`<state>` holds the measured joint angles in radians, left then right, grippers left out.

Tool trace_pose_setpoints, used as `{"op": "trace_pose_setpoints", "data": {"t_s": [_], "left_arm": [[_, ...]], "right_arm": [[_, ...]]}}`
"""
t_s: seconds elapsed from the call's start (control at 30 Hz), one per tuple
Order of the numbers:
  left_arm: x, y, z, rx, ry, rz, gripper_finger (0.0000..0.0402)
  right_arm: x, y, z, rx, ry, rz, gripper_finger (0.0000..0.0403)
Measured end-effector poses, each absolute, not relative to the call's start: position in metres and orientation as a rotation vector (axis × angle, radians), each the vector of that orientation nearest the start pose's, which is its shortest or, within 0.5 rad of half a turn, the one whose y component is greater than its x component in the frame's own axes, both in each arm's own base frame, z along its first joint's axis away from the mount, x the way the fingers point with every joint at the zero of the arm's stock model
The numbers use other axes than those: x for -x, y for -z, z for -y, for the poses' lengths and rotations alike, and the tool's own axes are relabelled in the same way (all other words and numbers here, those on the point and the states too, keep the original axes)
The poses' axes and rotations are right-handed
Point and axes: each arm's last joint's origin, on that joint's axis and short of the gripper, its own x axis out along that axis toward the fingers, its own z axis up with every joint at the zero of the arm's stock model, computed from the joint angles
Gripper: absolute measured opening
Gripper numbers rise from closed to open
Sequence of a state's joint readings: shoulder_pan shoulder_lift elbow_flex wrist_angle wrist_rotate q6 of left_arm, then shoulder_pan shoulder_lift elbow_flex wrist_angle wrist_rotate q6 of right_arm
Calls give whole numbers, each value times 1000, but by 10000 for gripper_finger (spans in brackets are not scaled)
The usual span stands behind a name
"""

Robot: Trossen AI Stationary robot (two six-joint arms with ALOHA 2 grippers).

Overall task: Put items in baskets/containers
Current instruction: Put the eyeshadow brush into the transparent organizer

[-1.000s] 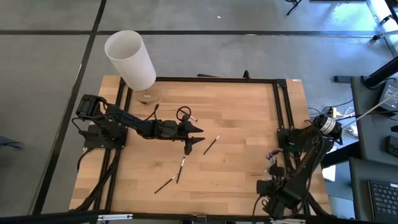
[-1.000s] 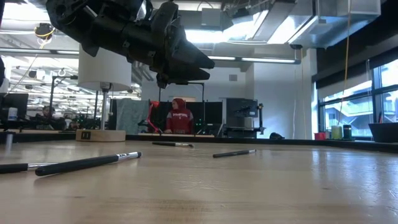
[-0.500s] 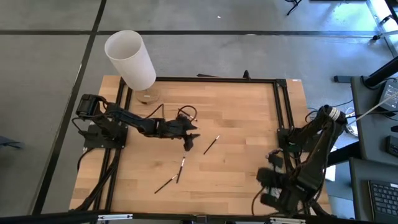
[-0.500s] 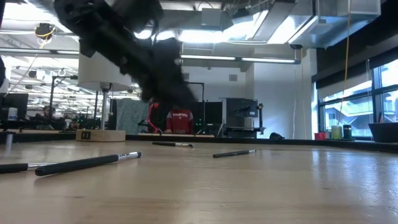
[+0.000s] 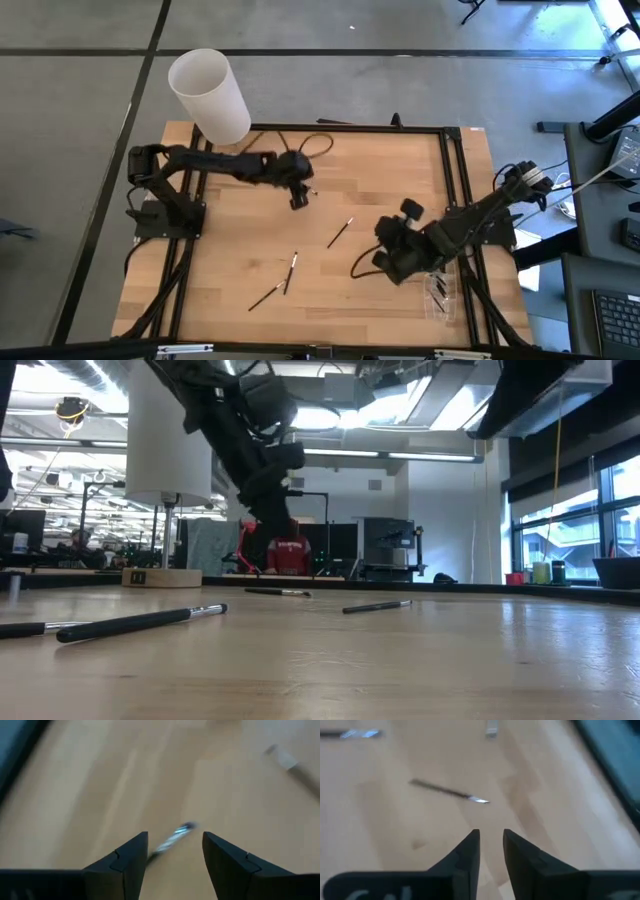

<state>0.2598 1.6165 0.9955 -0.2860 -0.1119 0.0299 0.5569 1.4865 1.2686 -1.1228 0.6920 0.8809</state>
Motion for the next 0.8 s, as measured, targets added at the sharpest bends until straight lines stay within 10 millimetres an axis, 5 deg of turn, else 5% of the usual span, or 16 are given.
{"op": "trace_pose_setpoints", "data": {"t_s": [0.17, 0.4, 0.6, 0.8], "left_arm": [[-304, -197, -113, -109, -275, -983, 184], [-303, -197, -117, -238, -173, -990, 184], [-311, -172, -118, -240, -107, -1049, 184], [-318, -149, -121, -225, -87, -1114, 184]], "right_arm": [[-252, -280, -99, -13, 400, -966, 76], [-252, -240, -51, -294, 44, -800, 56], [-248, -224, -28, -318, 160, -567, 55], [-251, -231, -24, -221, 162, -515, 55]]}}
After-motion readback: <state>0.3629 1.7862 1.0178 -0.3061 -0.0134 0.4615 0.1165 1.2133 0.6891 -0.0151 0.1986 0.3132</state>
